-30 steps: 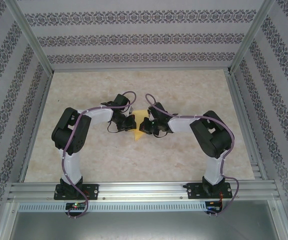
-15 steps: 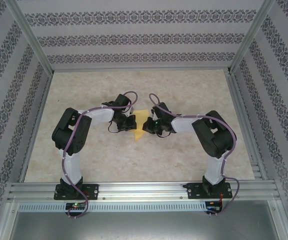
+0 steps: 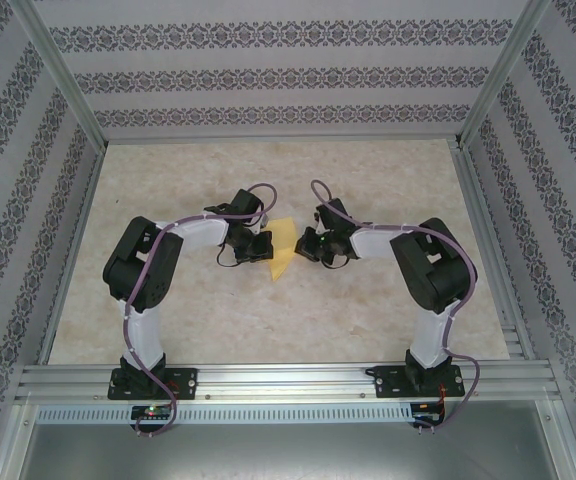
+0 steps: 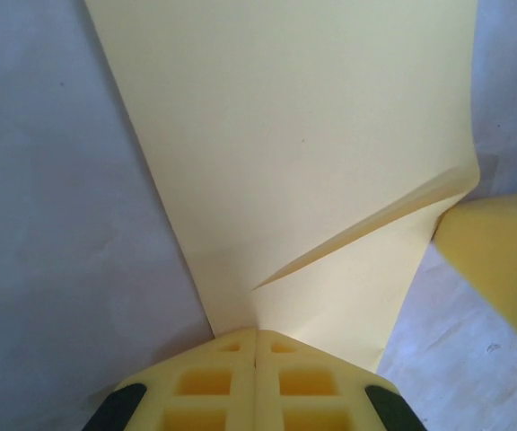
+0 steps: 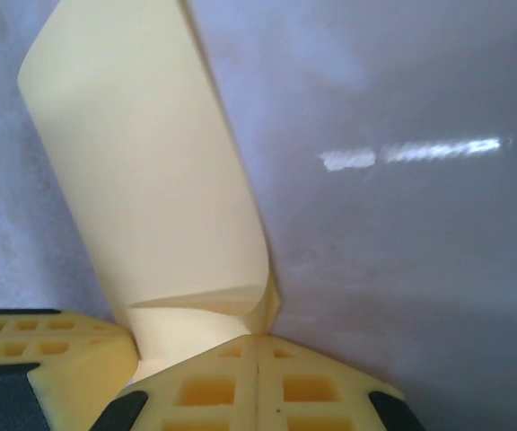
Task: Fold a paper plane with a square sheet of paper (pick it up from the middle)
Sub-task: Third fold the triangle at the center of the table.
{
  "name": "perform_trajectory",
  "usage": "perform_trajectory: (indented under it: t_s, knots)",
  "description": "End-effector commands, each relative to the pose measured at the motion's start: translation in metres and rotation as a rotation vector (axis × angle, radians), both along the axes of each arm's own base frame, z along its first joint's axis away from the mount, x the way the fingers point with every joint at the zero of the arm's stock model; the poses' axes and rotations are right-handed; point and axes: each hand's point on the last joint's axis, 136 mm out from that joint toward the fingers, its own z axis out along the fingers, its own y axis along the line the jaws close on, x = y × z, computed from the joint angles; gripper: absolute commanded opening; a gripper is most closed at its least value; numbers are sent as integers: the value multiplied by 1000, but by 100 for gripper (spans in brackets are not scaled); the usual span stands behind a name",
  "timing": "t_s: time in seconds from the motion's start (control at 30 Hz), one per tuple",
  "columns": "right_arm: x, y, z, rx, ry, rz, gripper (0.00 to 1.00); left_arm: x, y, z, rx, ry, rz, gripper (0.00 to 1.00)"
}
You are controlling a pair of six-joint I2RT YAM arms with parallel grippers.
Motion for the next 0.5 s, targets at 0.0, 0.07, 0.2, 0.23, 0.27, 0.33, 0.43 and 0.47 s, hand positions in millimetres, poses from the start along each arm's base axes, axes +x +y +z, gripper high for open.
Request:
perform_trajectory:
  t_s: [0.0, 0.07, 0.2, 0.23, 0.27, 0.33, 0.43, 0.47]
  knots:
    - [20, -33, -12, -107, -20, -81, 3, -31, 48, -53, 240, 106, 17, 0]
    - [29, -33, -1, -99, -53, -77, 3, -31, 47, -54, 241, 108, 16, 0]
    - [37, -17, 41, -34, -159, -31, 4, -29, 46, -51, 233, 101, 16, 0]
    - [35, -12, 50, -21, -180, -11, 4, -28, 46, -51, 233, 100, 17, 0]
    - [33, -6, 56, -14, -197, 11, 5, -28, 45, -50, 231, 100, 18, 0]
    - [23, 8, 62, -3, -211, 64, 5, -27, 45, -50, 228, 99, 22, 0]
    - [12, 23, 51, 0, -175, 115, 5, -26, 44, -51, 229, 99, 26, 0]
    - [10, 27, 46, 5, -163, 122, 5, -26, 45, -51, 231, 100, 27, 0]
